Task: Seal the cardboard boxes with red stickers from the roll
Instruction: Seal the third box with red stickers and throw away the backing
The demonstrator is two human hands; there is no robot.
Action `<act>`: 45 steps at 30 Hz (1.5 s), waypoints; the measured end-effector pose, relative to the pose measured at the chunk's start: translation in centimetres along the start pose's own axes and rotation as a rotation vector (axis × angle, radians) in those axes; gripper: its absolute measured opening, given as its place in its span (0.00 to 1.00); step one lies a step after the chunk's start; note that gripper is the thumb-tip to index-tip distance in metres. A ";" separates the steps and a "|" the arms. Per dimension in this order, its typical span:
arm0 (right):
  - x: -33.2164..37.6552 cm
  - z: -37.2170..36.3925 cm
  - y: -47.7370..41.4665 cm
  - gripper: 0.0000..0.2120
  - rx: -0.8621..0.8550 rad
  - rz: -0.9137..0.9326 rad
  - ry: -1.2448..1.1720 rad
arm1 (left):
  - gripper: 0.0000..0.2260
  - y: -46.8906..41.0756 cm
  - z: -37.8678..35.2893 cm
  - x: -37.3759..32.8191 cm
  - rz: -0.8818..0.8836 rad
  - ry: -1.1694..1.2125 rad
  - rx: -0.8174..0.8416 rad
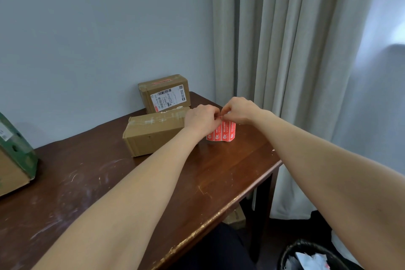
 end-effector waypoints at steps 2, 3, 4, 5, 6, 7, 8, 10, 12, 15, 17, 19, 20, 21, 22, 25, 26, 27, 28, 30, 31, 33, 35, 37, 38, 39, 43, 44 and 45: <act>0.0 0.1 0.0 0.14 -0.003 -0.002 -0.002 | 0.11 0.0 0.1 0.0 -0.003 -0.015 -0.003; 0.0 0.1 0.0 0.13 -0.010 -0.002 0.001 | 0.11 -0.1 0.1 0.0 -0.005 -0.020 -0.005; 0.0 0.2 0.0 0.13 -0.017 -0.003 0.005 | 0.11 -0.1 0.1 0.0 -0.009 -0.022 -0.004; 0.0 0.2 -0.1 0.12 -0.022 -0.004 0.006 | 0.11 -0.1 0.1 0.0 -0.014 -0.023 0.000; 0.0 0.2 -0.1 0.12 -0.025 -0.005 0.004 | 0.11 -0.1 0.1 -0.1 -0.019 -0.024 0.006; -0.1 0.1 -0.1 0.12 -0.026 -0.008 -0.002 | 0.11 -0.1 0.0 -0.1 -0.023 -0.025 0.011; -0.1 0.1 -0.1 0.12 -0.027 -0.010 -0.010 | 0.11 -0.1 0.1 -0.1 -0.024 -0.023 0.013; -0.2 0.0 -0.2 0.12 -0.033 -0.009 -0.020 | 0.11 -0.1 0.1 -0.1 -0.023 -0.016 0.008; -0.3 0.1 -0.2 0.11 -0.052 -0.007 -0.020 | 0.11 -0.1 0.1 -0.1 -0.021 -0.009 0.007; -0.5 0.1 -0.3 0.08 -0.068 -0.003 -0.026 | 0.10 -0.1 -0.3 0.0 0.005 0.010 0.011; -0.5 0.1 -0.4 0.08 -0.073 -0.005 -0.023 | 0.10 -0.2 -0.3 0.1 0.020 0.008 0.011; -0.6 0.2 -0.4 0.08 -0.072 -0.007 -0.026 | 0.10 -0.3 -0.2 0.1 0.020 0.003 0.011; -0.6 0.2 -0.5 0.08 -0.071 -0.006 -0.030 | 0.10 -0.3 -0.1 0.0 0.012 -0.002 0.012; -0.6 0.2 -0.6 0.08 -0.071 -0.007 -0.033 | 0.09 -0.4 -0.1 -0.1 0.001 -0.009 0.012; -0.5 0.1 -0.6 0.08 -0.072 -0.007 -0.035 | 0.08 -0.4 0.0 -0.1 -0.009 -0.015 0.011; -0.5 0.1 -0.7 0.09 -0.074 -0.014 -0.045 | 0.07 -0.3 0.1 -0.1 -0.028 -0.023 0.001; -0.5 0.2 -0.7 0.09 -0.069 -0.014 -0.054 | 0.06 -0.3 0.0 -0.1 -0.031 -0.016 -0.002; -0.6 0.2 -0.7 0.09 -0.064 -0.016 -0.062 | 0.06 -0.3 0.0 0.0 -0.033 -0.006 -0.004; -0.6 0.2 -0.7 0.09 -0.058 -0.016 -0.069 | 0.06 -0.3 0.0 0.1 -0.035 0.003 -0.005; -0.6 0.2 -0.7 0.09 -0.053 -0.020 -0.076 | 0.06 -0.3 -0.1 0.2 -0.042 0.012 -0.005; -0.6 0.2 -0.7 0.09 -0.056 -0.022 -0.077 | 0.07 -0.3 -0.1 0.1 -0.044 0.012 -0.009; -0.6 0.2 -0.6 0.09 -0.059 -0.022 -0.082 | 0.08 -0.3 -0.1 0.1 -0.046 0.016 -0.014; -0.6 0.2 -0.5 0.09 -0.058 -0.024 -0.088 | 0.09 -0.2 -0.2 0.0 -0.052 0.017 -0.020; -0.7 0.1 -0.5 0.10 -0.055 -0.033 -0.099 | 0.09 -0.1 -0.2 0.0 -0.064 0.017 -0.034; -0.7 0.0 -0.6 0.10 -0.053 -0.039 -0.113 | 0.09 0.0 -0.2 -0.1 -0.074 0.019 -0.041; -0.7 0.0 -0.6 0.10 -0.051 -0.045 -0.127 | 0.09 0.1 -0.2 -0.1 -0.085 0.020 -0.049; -0.7 -0.1 -0.7 0.11 -0.044 -0.058 -0.156 | 0.11 0.4 -0.2 -0.1 -0.131 0.024 -0.090; -0.8 -0.2 -0.7 0.11 -0.041 -0.061 -0.159 | 0.11 0.4 -0.2 -0.2 -0.144 0.016 -0.098; -0.8 -0.3 -0.8 0.12 -0.038 -0.064 -0.161 | 0.11 0.4 -0.2 -0.3 -0.157 0.004 -0.104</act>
Point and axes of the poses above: each hand's wrist, its own y-axis away from the middle knuckle, its own z-axis out of the back of the hand, x = y × z, the point moved 7 cm from there along -y, towards the middle knuckle, and after that the axes turned 8 degrees about -z, right-handed, at the moved point
